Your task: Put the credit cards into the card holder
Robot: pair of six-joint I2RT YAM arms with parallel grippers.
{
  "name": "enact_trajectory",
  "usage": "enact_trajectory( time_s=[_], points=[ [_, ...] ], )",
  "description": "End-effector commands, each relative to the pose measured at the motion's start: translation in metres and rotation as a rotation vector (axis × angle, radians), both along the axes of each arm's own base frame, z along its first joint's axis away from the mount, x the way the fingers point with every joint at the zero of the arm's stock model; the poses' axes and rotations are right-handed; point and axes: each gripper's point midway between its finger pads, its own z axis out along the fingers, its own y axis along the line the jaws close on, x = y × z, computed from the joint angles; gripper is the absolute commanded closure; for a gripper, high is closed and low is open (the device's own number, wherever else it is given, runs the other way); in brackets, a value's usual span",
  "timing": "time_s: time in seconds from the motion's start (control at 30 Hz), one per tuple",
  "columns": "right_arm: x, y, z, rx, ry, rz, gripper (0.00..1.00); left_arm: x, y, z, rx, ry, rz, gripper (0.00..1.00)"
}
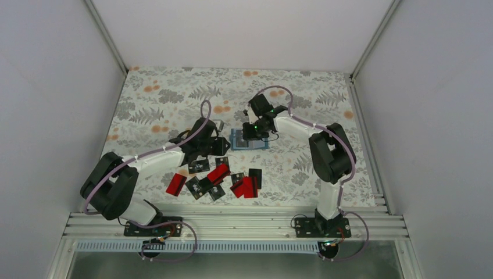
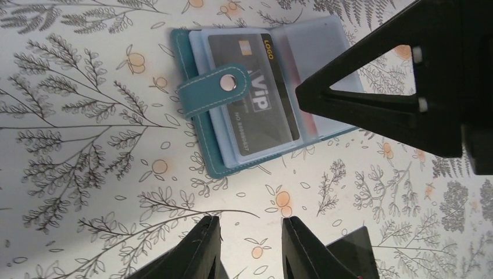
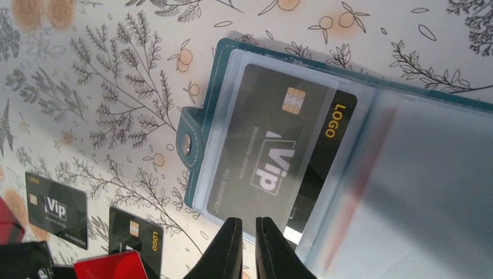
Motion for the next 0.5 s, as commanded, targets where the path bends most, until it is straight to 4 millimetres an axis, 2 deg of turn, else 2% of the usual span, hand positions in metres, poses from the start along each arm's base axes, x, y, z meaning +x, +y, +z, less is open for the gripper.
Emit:
enact_trajectory(
  time_s=[0.0,0.47],
  points=[
    [0.007,-0.002,-0.009,0.007,-0.009,-0.036,0.93,0.002,-0.012,0.008,-0.09,0.009,0.025,0.72],
    [0.017,-0.021,-0.026,-0.092,-0.031,-0.082,0.96,0.009,-0.014,-0.008,-0.071,0.026,0.042,0.73]
  ],
)
